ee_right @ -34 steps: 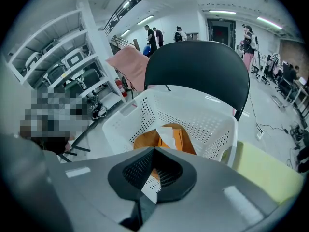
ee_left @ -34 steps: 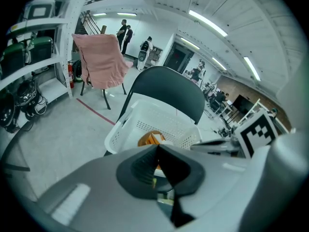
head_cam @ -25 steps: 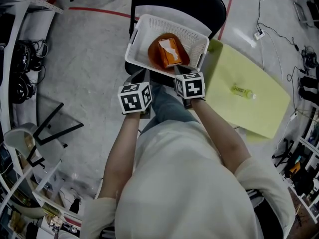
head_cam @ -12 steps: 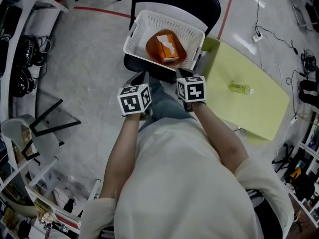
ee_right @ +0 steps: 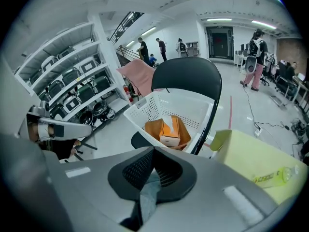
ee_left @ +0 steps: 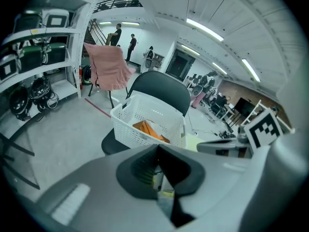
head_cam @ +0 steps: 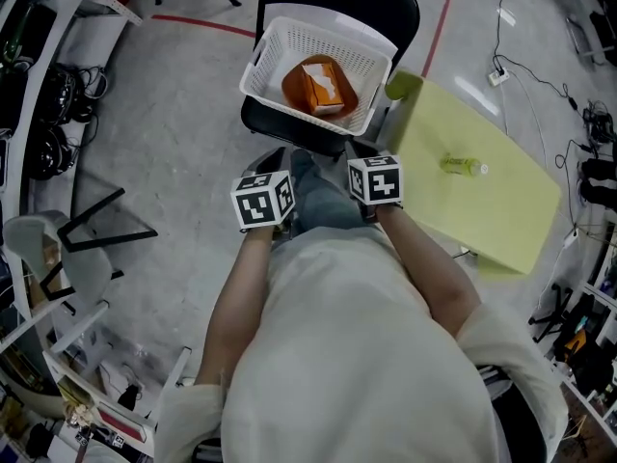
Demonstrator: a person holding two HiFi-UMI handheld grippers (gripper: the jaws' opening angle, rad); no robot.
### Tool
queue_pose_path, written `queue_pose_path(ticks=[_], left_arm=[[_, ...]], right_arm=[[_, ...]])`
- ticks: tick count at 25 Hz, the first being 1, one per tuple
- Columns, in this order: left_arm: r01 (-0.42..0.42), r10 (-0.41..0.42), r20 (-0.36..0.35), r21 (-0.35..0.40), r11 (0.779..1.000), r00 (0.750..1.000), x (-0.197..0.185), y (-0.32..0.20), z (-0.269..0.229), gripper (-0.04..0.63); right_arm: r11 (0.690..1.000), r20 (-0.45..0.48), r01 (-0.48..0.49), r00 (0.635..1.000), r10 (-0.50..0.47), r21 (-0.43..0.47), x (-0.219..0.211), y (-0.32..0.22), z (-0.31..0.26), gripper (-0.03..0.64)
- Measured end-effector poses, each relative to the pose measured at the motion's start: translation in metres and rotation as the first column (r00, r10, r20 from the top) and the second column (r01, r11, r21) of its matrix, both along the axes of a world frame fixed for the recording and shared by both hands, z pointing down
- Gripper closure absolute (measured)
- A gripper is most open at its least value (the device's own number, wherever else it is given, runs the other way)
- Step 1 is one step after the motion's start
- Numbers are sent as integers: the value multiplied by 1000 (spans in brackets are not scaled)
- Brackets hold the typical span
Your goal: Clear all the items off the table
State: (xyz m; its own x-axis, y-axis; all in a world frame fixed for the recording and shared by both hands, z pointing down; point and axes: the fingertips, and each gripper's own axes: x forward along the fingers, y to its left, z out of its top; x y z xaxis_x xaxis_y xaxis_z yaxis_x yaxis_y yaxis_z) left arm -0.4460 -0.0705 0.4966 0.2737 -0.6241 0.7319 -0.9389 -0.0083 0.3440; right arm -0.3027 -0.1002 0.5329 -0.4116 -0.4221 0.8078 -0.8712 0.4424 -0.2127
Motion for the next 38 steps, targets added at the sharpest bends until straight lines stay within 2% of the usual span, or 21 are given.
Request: queue_pose_path(ticks=[12,18,26,31,38], left_arm=[[-35,35,-11,20,999,999,26,40,-5,586],[-47,47,11,24,999,999,38,53,-8,586],[-117,117,12,8,993,993,67,66,-9,586],[-175,175,11,6,984,984,92,63,-10,586],[-241,241,8,4,970,970,143,51,-14,586]], right_arm=[[999,14,-18,1000,17,32,23,39,-17,618],[999,16,-26,1000,26,39,39,58,-22,618],[997,19,-76,997,76,24,63,74,-23,618],[991,13,-131,991,130,16,90,80,-22,618],[979,-11,-201,979,201,15,152,81,-22,618]])
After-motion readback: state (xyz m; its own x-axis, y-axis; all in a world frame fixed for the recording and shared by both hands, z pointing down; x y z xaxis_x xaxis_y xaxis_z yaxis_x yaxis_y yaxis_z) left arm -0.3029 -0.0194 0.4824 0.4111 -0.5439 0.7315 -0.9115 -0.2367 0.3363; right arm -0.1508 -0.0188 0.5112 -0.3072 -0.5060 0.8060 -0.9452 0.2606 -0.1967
